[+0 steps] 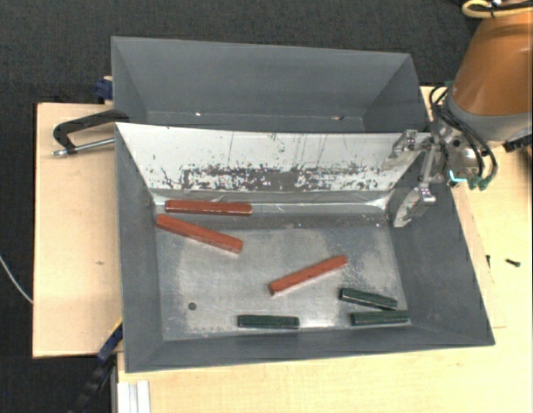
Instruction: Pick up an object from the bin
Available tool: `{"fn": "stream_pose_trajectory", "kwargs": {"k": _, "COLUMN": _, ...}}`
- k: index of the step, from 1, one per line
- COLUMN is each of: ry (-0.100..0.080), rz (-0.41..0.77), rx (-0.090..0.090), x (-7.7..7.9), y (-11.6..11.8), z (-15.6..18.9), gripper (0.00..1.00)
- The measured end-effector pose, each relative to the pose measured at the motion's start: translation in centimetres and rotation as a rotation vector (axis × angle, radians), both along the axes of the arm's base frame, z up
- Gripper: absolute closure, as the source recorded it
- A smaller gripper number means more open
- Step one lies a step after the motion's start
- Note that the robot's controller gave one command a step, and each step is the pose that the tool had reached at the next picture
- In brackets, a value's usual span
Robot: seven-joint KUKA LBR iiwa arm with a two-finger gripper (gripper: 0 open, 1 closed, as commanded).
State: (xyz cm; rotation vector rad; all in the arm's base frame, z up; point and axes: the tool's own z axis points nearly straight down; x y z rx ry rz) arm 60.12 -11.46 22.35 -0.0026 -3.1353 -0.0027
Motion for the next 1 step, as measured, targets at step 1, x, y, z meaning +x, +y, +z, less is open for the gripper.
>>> {"fn": "stream_pose_trajectory", "kwargs": {"k": 1, "ry": -0.009, "rz": 0.002, "rx": -0.001, "x": 0.16, "y": 0.05, "z": 0.52, "gripper": 0.00}}
